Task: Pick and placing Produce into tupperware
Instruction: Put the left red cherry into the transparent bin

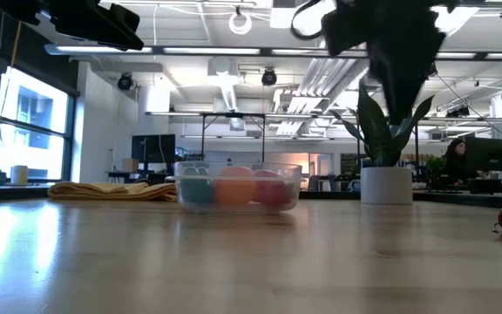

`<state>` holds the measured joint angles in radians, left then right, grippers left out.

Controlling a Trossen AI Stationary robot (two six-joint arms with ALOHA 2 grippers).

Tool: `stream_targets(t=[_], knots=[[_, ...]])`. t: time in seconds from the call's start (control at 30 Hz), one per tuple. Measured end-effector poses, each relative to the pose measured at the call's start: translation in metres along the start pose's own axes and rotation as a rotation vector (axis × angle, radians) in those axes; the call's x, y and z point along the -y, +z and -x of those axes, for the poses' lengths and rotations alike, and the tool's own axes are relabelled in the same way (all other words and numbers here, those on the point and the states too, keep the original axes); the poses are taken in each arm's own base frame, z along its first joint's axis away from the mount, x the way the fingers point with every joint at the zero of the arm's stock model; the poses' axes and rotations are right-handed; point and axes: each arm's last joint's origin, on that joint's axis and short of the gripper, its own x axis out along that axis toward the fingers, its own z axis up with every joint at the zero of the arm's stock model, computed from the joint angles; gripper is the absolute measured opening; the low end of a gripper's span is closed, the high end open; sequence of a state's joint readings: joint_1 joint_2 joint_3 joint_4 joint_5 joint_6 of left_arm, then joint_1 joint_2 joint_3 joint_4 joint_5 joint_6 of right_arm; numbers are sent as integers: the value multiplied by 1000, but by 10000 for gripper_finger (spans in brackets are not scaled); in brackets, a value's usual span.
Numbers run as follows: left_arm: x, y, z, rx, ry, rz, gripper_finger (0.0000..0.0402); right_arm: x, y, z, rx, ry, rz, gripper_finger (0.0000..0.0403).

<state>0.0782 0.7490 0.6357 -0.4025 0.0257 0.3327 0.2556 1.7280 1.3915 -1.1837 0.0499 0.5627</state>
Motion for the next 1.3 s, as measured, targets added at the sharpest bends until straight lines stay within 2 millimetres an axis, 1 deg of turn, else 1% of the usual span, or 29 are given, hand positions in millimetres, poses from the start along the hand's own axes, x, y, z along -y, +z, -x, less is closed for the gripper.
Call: stream_targets(t=[0.17, 0.33, 0.47, 0.57, 0.73, 0.8, 0.87, 0.97, 1.1, 1.3], knots=[[0, 0, 0, 0, 0, 0, 120, -9, -35, -4, 116, 146, -76, 193], [0, 0, 0, 0, 1, 0, 120, -2, -59, -11, 184, 276, -170, 193], [0, 0, 0, 0, 0, 0, 120, 5, -69, -20, 198, 337, -242, 193], [0, 0, 0, 0, 0, 0, 120, 7, -73, -31, 184, 370, -287, 193], [0, 0, 0, 0, 0, 0, 120, 9, -80, -47, 171, 353, -316, 193], [0, 0, 0, 1, 1, 0, 120, 9, -85, -51, 163, 323, -368, 193], [0, 0, 0, 1, 1, 0, 120, 8, -89, -54, 147, 314, -425, 193], [0, 0, 0, 1, 0, 0, 120, 2, -98, -58, 123, 314, -457, 193], [0, 0, 0, 0, 0, 0, 120, -3, -109, -61, 132, 275, -415, 193], [0, 0, 0, 1, 0, 0, 120, -7, -113, -61, 279, 171, -164, 193]])
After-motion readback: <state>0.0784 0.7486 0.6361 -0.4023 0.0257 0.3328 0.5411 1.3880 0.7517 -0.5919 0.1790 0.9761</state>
